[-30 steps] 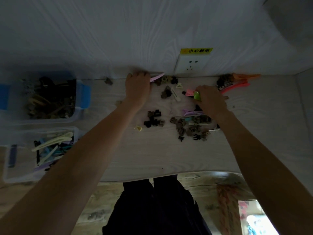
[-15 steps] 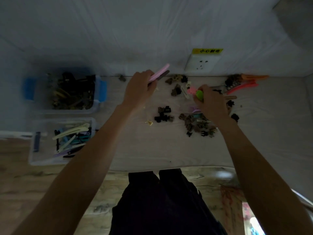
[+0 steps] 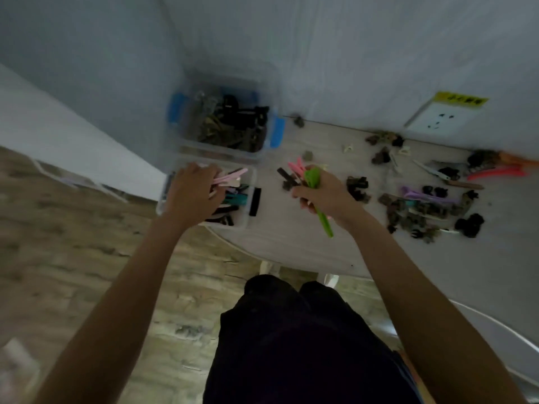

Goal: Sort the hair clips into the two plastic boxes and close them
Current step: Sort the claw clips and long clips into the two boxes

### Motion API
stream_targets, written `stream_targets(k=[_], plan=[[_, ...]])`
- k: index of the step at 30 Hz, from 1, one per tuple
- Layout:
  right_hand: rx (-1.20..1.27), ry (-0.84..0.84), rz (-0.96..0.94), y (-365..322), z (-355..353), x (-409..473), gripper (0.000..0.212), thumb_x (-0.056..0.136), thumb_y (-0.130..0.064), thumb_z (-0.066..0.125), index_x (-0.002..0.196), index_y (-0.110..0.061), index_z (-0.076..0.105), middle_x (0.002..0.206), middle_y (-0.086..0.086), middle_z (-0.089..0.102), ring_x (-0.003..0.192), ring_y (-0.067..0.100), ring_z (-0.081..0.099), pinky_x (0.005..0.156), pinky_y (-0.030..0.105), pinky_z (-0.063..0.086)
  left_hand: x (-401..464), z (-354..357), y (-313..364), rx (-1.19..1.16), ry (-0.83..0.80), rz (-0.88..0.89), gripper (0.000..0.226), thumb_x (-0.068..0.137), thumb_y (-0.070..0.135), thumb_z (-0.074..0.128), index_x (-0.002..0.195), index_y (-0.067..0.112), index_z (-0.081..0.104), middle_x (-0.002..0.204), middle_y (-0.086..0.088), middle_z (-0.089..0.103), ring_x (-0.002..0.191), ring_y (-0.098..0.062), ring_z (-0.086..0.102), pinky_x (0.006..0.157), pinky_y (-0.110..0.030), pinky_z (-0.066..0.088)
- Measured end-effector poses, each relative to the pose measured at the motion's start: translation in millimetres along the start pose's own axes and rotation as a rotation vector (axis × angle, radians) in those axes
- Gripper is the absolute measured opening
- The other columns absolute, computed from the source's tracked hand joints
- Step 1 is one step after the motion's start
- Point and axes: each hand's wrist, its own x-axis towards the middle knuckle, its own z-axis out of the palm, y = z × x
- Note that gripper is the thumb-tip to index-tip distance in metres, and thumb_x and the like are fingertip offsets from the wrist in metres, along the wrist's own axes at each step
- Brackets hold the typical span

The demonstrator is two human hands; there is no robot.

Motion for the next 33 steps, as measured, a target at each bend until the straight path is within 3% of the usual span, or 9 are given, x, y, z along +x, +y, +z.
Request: stream_targets(k=[4,8,12,14,17,21,25,29,33], plan=[[-0.148,-0.085,-0.115,-38,38,15,0.021,0.085,-0.013,0.062,0.103,-0.006,0.054,0.069,0.004,0.056,0.059,0.014,0.053,0.055,0.023,0.041,-17,20,-25,0.056,-0.077,0.052,0.044,0.078,0.041,0.043,0.1,0.009,0.065,0.088,-0.015,0.067,0.087,-0.037,0.059,0.087,-0.047,0.042],[-0.547,-0.113,-0.309,-67,83,38,0.042,0.084,-0.017,0.063,0.124,-0.013,0.053,0.107,0.008,0.063,0.095,0.023,0.059,0.076,0.029,0.041,-29,23,-41,-0.146,0.01,0.031,0.047,0.081,0.04,0.042,0.109,0.009,0.064,0.102,-0.013,0.067,0.1,-0.033,0.058,0.103,-0.039,0.035],[-0.848,-0.105,-0.394,-70,125,59,0.029,0.084,-0.026,0.063,0.107,-0.011,0.058,0.108,0.011,0.064,0.1,0.03,0.058,0.073,0.033,0.042,-44,12,-40,-0.316,0.261,-0.048,0.025,0.085,0.025,0.052,0.1,0.011,0.066,0.091,-0.01,0.069,0.087,-0.03,0.061,0.074,-0.036,0.051],[-0.873,-0.112,-0.388,-70,139,63,0.037,0.082,-0.029,0.066,0.115,-0.013,0.056,0.115,0.01,0.062,0.104,0.029,0.058,0.076,0.033,0.043,-49,15,-43,-0.337,0.348,-0.099,0.026,0.086,0.029,0.048,0.096,0.013,0.066,0.084,-0.007,0.069,0.078,-0.027,0.062,0.063,-0.036,0.052],[-0.902,-0.094,-0.412,-61,142,55,0.052,0.085,-0.03,0.064,0.131,-0.016,0.046,0.132,0.01,0.052,0.121,0.028,0.049,0.094,0.037,0.042,-51,18,-44,-0.389,0.403,-0.197,0.025,0.088,0.032,0.046,0.091,0.015,0.064,0.076,-0.002,0.068,0.07,-0.021,0.061,0.056,-0.036,0.052],[-0.722,0.144,-0.566,-35,108,21,0.031,0.087,-0.017,0.06,0.118,-0.01,0.059,0.117,0.011,0.06,0.109,0.029,0.054,0.09,0.037,0.043,-43,15,-23,-0.422,0.41,-0.106,0.023,0.09,0.029,0.047,0.091,0.013,0.064,0.078,-0.002,0.068,0.068,-0.018,0.061,0.057,-0.026,0.047],[-0.693,0.443,-0.603,9,50,-19,0.02,0.089,-0.014,0.053,0.105,-0.012,0.064,0.1,0.006,0.066,0.099,0.02,0.052,0.087,0.03,0.04,-20,11,25,-0.47,0.379,0.186,0.02,0.089,0.023,0.049,0.092,0.012,0.066,0.083,-0.002,0.069,0.071,-0.016,0.062,0.064,-0.019,0.042],[-0.692,0.656,-0.401,66,-10,-54,0.027,0.087,-0.02,0.044,0.099,-0.008,0.065,0.095,0.012,0.067,0.096,0.019,0.046,0.086,0.029,0.036,6,16,102,-0.545,0.242,0.407,0.015,0.088,0.019,0.053,0.097,0.016,0.065,0.087,0.004,0.068,0.076,-0.012,0.059,0.066,-0.021,0.046],[-0.624,0.815,-0.084,123,-58,-87,0.025,0.086,-0.014,0.048,0.101,-0.006,0.065,0.102,0.017,0.065,0.099,0.036,0.055,0.084,0.035,0.039,29,45,174,-0.491,0.01,0.58,0.024,0.086,0.019,0.058,0.108,0.013,0.063,0.097,-0.002,0.065,0.091,-0.021,0.057,0.075,-0.029,0.047]])
